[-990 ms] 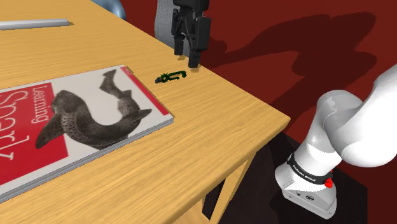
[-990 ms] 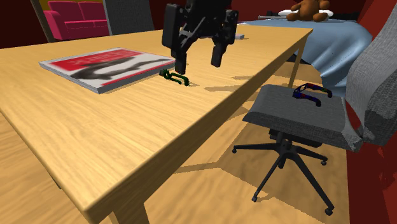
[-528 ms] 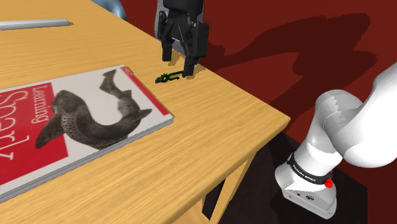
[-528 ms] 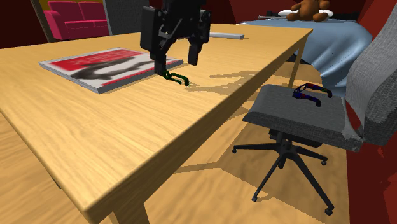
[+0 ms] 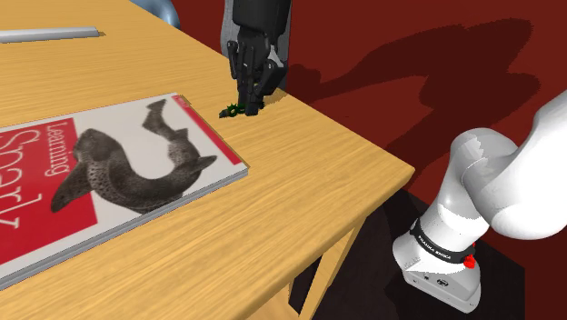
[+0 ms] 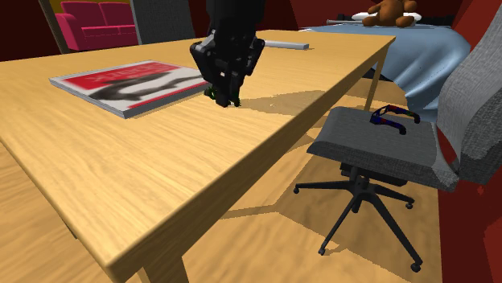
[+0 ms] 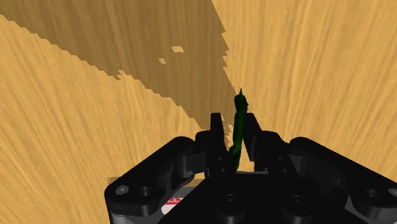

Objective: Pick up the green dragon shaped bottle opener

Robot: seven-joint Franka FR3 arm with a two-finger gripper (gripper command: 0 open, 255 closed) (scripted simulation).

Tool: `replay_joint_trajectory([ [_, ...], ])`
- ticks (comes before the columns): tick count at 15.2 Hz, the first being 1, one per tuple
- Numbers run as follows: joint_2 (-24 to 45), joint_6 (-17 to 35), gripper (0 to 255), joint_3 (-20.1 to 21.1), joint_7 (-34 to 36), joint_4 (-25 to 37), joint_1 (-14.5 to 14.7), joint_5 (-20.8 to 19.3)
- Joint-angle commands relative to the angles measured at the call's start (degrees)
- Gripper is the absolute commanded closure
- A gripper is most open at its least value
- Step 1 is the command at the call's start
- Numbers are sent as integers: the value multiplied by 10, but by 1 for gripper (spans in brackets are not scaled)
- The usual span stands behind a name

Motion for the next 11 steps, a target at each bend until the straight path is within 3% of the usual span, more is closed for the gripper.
replay_joint_trajectory([
  [1, 3, -11, 255, 2, 0, -6, 1, 2],
  [7, 3, -14, 255, 2, 1, -3, 2, 1],
  [11, 6, -44, 255, 1, 5, 30, 1, 0],
])
